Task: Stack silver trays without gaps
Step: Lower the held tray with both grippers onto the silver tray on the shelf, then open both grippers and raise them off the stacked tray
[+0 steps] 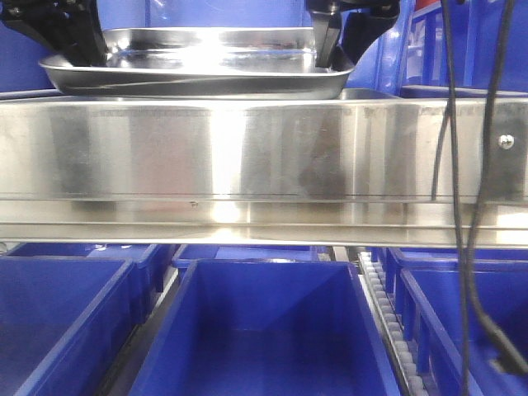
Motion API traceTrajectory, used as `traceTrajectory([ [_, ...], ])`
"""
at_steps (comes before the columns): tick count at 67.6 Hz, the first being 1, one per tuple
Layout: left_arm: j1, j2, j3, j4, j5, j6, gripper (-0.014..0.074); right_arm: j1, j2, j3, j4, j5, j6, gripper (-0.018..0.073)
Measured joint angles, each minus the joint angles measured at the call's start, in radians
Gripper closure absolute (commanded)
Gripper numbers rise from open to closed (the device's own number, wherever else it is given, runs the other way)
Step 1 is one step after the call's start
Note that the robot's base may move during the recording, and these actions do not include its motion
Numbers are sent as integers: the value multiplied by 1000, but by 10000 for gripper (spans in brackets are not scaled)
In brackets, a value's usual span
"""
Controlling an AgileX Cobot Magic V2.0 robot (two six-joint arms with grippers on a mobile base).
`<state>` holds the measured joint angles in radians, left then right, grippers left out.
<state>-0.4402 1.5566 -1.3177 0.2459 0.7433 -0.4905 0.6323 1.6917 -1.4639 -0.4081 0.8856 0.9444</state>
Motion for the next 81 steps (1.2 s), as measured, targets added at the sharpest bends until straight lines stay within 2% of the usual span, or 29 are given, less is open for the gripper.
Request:
traceTrajectory([
  [6,0,0,0,-2,-2,0,524,0,0,0,2,-29,-2,366],
  [12,0,2,0,-2,-2,1,412,0,0,0,4,-90,-5,288],
  [22,0,5,0,-2,-19,1,235,2,0,-6,-5,-139,-23,257],
  [27,0,5,0,-14,-28,1,216,7,0,-6,-14,-139,-29,257],
  [37,20,5,-2,-32,-42,-9,218,9,0,-8,-28,-134,-31,260],
  [55,34,5,-6,-19,-54,-9,226,9,0,-8,-51,-129,-31,264],
  [59,34,5,-6,-17,-54,-9,268,11,0,-8,-51,-127,-31,301],
  [62,34,5,-6,-17,-54,-9,344,11,0,-12,-51,-123,-33,360],
  [71,34,-18,-6,-20,-47,-9,633,11,-8,-28,-51,-123,-33,558],
  [73,34,-29,-6,-23,-43,-9,629,11,-11,-31,-51,-123,-33,589],
  [81,34,-92,-6,-45,-39,-9,580,19,-55,-39,-51,-141,-33,582],
])
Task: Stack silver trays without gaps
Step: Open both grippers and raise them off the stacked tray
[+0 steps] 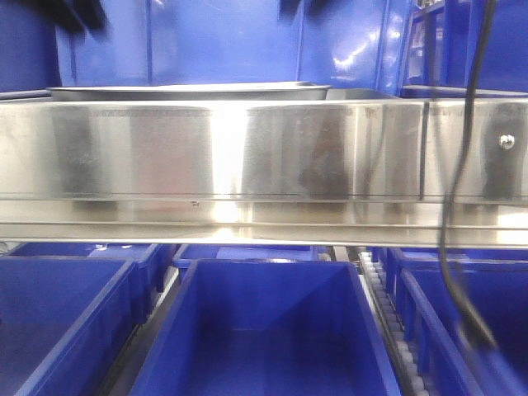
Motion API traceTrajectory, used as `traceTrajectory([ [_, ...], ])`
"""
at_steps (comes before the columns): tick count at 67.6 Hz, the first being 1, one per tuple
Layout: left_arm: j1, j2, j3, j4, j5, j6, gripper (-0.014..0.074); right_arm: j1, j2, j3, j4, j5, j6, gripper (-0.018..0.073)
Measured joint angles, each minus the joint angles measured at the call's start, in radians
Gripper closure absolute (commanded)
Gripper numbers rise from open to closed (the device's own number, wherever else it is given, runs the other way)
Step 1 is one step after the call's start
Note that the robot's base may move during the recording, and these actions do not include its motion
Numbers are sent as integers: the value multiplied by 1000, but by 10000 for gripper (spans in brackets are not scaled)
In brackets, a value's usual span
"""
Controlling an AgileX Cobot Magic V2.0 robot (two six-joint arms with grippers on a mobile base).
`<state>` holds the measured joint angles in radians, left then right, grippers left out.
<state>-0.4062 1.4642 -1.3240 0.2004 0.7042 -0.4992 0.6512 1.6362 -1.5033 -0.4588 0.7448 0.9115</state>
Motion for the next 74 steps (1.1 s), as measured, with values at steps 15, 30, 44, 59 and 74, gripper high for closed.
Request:
traceTrajectory([
  [15,-4,-167,20,-50,-13,0,596,48,-116,5,-8,4,-37,582],
  [30,-70,-383,249,-52,-236,2,596,171,-259,175,-82,-147,-56,582],
  [44,-125,-618,494,-52,-395,2,596,199,-428,376,-98,-308,-57,582],
  [59,-132,-866,695,43,-472,2,596,199,-670,585,-107,-450,-104,582],
  [74,-133,-1065,801,136,-502,2,596,199,-929,781,-125,-480,-140,585],
])
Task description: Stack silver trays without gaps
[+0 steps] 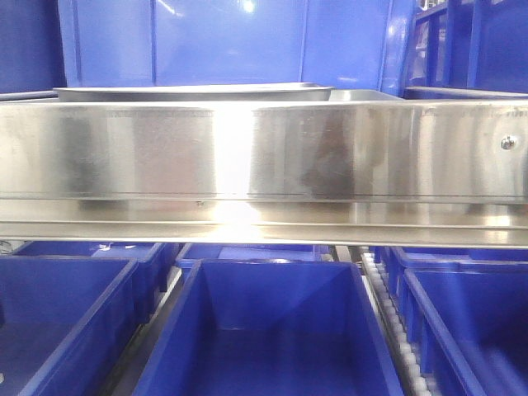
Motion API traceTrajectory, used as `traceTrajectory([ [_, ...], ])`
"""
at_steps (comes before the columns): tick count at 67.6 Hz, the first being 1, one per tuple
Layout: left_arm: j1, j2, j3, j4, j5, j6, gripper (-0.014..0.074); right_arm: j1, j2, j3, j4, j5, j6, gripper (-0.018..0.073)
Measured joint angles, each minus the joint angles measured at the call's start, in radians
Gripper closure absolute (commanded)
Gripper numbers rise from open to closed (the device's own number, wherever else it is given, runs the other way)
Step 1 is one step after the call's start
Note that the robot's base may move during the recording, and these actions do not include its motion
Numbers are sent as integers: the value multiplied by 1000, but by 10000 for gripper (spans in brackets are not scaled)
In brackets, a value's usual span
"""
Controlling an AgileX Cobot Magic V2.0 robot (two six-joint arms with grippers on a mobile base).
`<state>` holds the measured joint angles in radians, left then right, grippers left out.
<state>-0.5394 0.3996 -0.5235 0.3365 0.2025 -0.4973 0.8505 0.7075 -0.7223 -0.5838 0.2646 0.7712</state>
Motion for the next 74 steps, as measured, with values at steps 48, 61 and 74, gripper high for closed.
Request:
traceTrajectory([
  [48,0,-65,12,4,2,0,596,0,-293,126,-10,28,-4,585],
  [61,0,-65,12,4,2,0,596,0,-293,126,-10,28,-4,585],
  [74,0,-65,12,4,2,0,596,-104,-308,159,102,51,-213,585],
])
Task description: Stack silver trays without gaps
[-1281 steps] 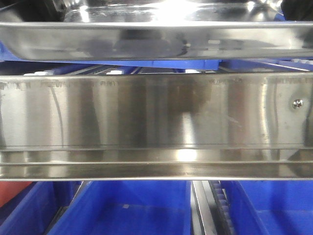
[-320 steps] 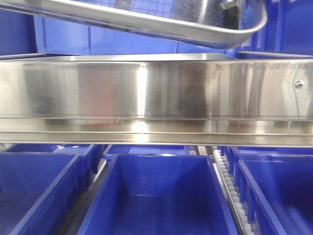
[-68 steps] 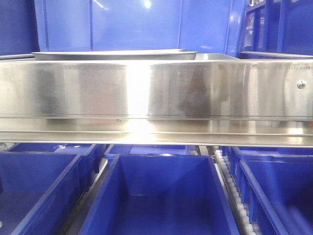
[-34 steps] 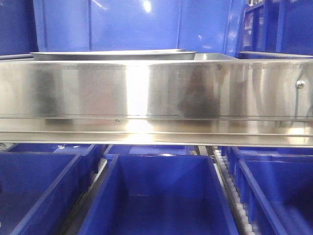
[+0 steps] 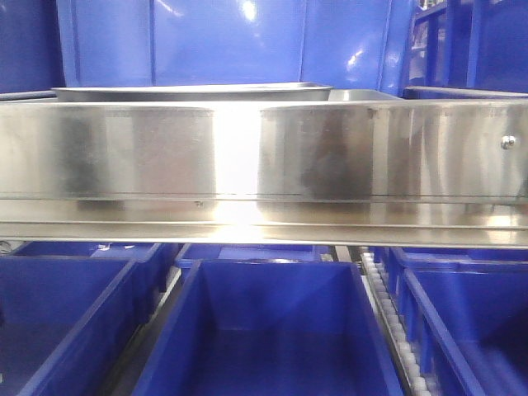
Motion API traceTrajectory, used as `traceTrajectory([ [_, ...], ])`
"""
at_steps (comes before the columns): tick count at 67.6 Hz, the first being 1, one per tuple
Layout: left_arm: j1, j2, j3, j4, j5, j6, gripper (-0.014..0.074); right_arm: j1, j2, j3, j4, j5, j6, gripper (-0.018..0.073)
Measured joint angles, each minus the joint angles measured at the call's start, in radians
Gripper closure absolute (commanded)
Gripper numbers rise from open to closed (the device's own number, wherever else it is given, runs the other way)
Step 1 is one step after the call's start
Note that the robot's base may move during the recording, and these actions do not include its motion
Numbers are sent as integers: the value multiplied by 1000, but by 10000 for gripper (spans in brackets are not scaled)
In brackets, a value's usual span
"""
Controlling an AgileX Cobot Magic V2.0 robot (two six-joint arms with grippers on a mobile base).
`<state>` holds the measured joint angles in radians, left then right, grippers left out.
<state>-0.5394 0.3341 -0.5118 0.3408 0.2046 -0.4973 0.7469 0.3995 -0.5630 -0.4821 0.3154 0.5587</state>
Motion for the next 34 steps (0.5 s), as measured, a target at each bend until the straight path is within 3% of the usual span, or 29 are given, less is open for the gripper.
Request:
traceTrajectory([
  [7,0,0,0,0,0,0,596,-132,-18,44,167,-11,-177,585],
  [17,0,0,0,0,0,0,596,-371,-68,151,357,-150,-410,585],
  [25,0,0,0,0,0,0,596,-541,-130,233,404,-221,-461,585],
  [34,0,0,0,0,0,0,596,-677,-214,326,420,-231,-471,585],
])
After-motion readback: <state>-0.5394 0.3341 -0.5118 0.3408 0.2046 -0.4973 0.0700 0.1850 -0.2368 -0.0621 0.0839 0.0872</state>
